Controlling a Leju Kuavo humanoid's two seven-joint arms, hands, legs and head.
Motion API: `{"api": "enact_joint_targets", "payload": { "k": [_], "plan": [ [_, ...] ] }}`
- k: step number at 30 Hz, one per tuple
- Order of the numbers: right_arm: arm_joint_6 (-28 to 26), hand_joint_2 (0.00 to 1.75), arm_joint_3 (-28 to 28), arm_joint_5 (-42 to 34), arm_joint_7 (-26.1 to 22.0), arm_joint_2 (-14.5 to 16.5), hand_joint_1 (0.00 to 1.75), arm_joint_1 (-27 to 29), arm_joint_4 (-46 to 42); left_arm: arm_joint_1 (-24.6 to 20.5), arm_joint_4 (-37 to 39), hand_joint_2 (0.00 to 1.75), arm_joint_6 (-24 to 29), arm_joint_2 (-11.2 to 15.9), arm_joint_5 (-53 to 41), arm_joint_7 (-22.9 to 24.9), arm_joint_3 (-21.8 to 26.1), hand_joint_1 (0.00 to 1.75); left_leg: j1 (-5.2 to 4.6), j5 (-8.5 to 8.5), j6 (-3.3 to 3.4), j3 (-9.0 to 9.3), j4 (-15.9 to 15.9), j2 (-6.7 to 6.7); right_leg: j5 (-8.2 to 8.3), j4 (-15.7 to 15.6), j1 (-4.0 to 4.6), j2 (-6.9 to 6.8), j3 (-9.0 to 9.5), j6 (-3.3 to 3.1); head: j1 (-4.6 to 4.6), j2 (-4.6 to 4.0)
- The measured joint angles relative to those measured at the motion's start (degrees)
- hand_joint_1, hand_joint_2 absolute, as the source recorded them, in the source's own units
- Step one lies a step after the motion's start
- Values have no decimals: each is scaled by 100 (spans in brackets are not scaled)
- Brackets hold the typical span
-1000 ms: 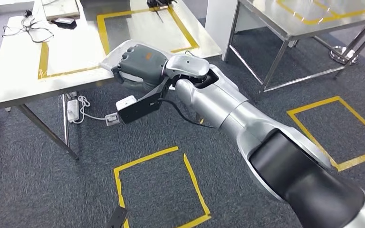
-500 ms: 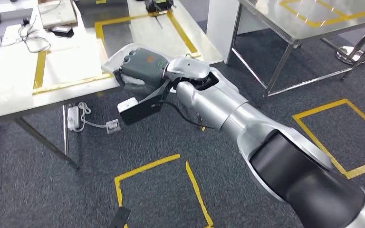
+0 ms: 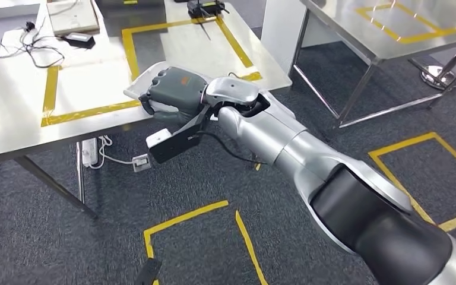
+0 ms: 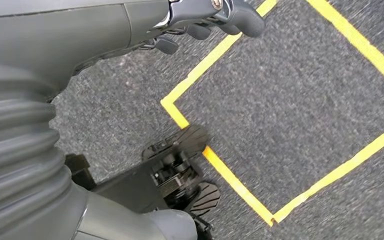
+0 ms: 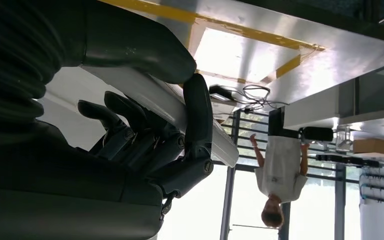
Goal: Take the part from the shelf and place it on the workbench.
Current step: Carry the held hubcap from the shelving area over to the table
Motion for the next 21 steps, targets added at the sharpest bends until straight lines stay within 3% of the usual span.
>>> {"api": "enact_joint_targets", "payload": {
  "k": [3,4,5,6,8,10,13,14,15,18,19,20,21],
  "plan": [
    [5,175,80,-22,-49,2,175,75,-10,-11,-2,175,0,1,-1,1,-6,0,-14,-129,47,127,-1,-10,-333,995,-3,-8,-718,46,6,0],
    [12,175,110,-33,-70,1,175,114,-14,-9,-2,175,0,1,-1,2,-7,0,-23,-180,51,187,-1,-21,-376,1093,0,-8,-863,35,8,0],
    [19,175,139,-46,-91,0,175,143,-21,-8,-2,175,0,1,-2,3,-7,0,-36,-236,51,259,-1,-34,-299,991,10,-8,-910,5,9,0],
    [26,175,168,-58,-108,-1,175,160,-32,-9,-2,175,0,1,-2,3,-9,0,-52,-295,49,340,-2,-45,-93,702,27,-8,-865,-45,11,0],
    [37,175,212,-79,-126,2,175,168,-58,-14,1,175,0,-6,-2,5,-21,0,-82,-419,35,486,-6,-59,522,-101,96,-1,-654,-178,10,0],
    [55,175,266,-92,-137,13,175,168,-81,-31,7,175,-2,-16,-2,11,-38,0,-104,-521,-11,589,-11,-71,809,-559,154,13,-492,-254,10,0],
    [63,175,334,-114,-100,46,175,169,-101,-49,7,175,-7,-17,-2,17,-48,0,-115,-548,-112,670,91,-73,729,-662,135,14,-313,-299,15,0],
    [54,175,344,-119,-69,67,175,161,-98,-54,6,175,-7,-14,-2,17,-48,0,-113,-560,-142,620,232,-64,697,-681,117,10,-243,-324,9,0],
    [37,175,357,-117,-16,107,175,150,-92,-60,4,175,-7,-9,-2,17,-48,0,-108,-612,-168,501,455,-54,667,-691,105,12,-174,-346,1,0],
    [-52,175,406,-68,191,234,175,132,-20,-66,4,175,-7,-2,-2,17,-48,0,-82,-968,-242,-163,1380,-33,527,-691,95,23,-23,-370,-19,0],
    [-98,175,426,-35,277,268,175,132,41,-60,5,175,-7,-1,-2,17,-48,0,-73,-1060,-262,-338,1522,-28,470,-684,92,24,36,-362,-20,0],
    [-150,175,445,1,361,302,175,130,121,-53,5,175,-7,0,-2,17,-48,0,-64,-1040,-276,-429,1481,-21,404,-672,86,23,105,-349,-17,0],
    [-203,175,461,24,432,339,175,123,205,-48,6,175,-7,2,-1,16,-48,0,-53,-886,-292,-437,1270,-11,332,-654,76,22,177,-330,-17,0]
  ]
}}
